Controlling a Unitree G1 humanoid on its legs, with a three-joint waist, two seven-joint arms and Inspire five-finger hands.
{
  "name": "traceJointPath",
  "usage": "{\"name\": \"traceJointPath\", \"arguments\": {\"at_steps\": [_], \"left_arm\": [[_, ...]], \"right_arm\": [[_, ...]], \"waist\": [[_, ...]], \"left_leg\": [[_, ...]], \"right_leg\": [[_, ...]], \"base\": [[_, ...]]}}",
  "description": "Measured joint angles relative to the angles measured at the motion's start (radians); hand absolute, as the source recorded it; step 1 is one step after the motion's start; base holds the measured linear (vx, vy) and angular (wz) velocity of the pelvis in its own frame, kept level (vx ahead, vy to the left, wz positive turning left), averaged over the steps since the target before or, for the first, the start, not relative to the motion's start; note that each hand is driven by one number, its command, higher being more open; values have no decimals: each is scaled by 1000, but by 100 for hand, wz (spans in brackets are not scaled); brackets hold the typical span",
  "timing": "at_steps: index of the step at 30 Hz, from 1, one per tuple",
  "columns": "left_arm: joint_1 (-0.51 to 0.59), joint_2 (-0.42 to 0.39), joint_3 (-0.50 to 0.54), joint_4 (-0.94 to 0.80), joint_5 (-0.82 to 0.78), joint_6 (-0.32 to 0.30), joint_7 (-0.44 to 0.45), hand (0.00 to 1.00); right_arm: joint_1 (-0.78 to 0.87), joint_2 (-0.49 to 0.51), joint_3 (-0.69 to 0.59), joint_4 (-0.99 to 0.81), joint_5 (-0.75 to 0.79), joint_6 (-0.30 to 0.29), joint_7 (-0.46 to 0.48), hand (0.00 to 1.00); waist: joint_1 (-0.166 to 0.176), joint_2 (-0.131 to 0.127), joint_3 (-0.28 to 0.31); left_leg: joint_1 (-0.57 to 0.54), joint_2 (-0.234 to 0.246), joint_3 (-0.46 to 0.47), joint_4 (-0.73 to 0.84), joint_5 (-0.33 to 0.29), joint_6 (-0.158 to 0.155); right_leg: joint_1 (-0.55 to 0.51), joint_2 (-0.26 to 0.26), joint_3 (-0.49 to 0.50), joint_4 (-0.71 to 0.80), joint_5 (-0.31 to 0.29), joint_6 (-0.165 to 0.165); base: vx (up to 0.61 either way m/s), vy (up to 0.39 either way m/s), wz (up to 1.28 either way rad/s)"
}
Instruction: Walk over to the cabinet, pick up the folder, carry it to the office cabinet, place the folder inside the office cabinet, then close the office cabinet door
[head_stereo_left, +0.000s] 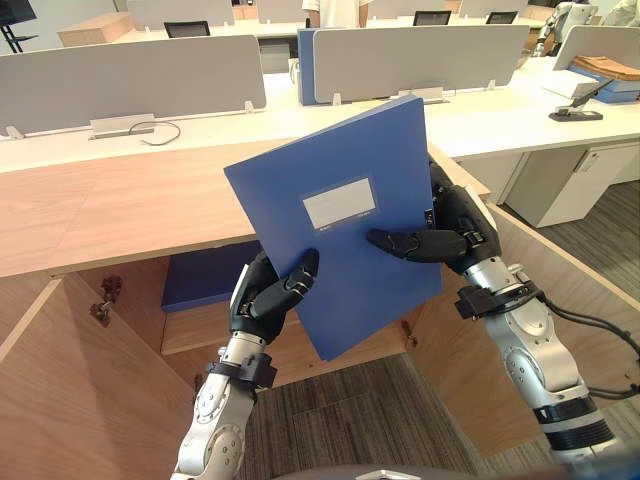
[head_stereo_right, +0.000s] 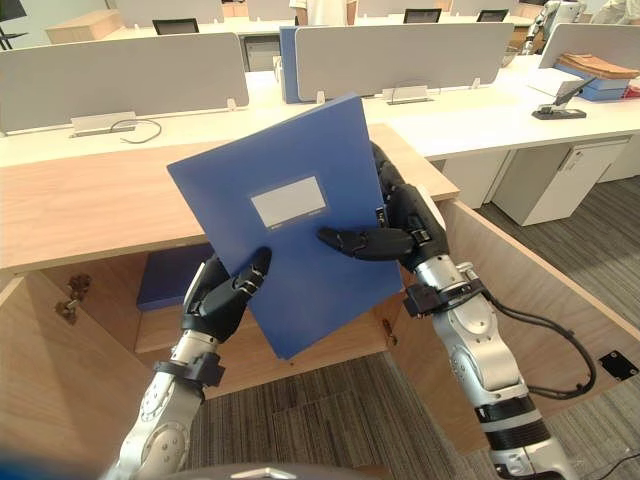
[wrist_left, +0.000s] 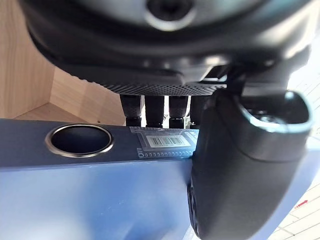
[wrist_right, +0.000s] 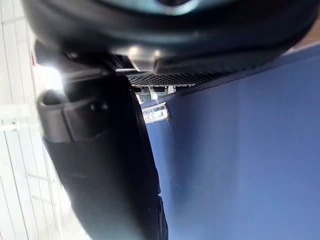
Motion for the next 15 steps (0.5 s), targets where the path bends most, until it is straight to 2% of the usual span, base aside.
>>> {"name": "traceJointPath", "arguments": {"at_steps": [1,2,11,12,15], "left_arm": [[0,11,0,1,0,-9,1,0],[0,16,0,1,1,-11,1,0],[-1,147,1,10,-9,-85,0,0],[-2,169,1,18,-15,-89,-1,100],[-3,250,-12,58,-17,-91,-39,100]], "right_arm": [[-18,-24,21,8,-11,0,3,100],[-26,-36,32,10,-22,1,5,0],[-161,-257,205,29,6,7,72,0],[-174,-279,225,29,11,7,83,0],[-226,-338,297,28,19,7,104,0]], "waist": [[0,0,0],[0,0,0],[15,1,-21],[17,1,-23],[22,-2,-26]], "left_leg": [[0,0,0,0,1,1],[0,0,0,0,1,2],[0,0,1,0,2,2],[0,0,1,0,2,2],[0,0,1,0,3,1]], "right_leg": [[0,0,0,0,1,-1],[0,0,0,-1,1,-2],[-1,0,-2,-2,3,-4],[-1,0,-2,-2,3,-4],[-1,-1,-4,-3,2,-5]], "base": [[0,0,0],[0,0,0],[0,0,0],[0,0,0],[0,0,0]]}}
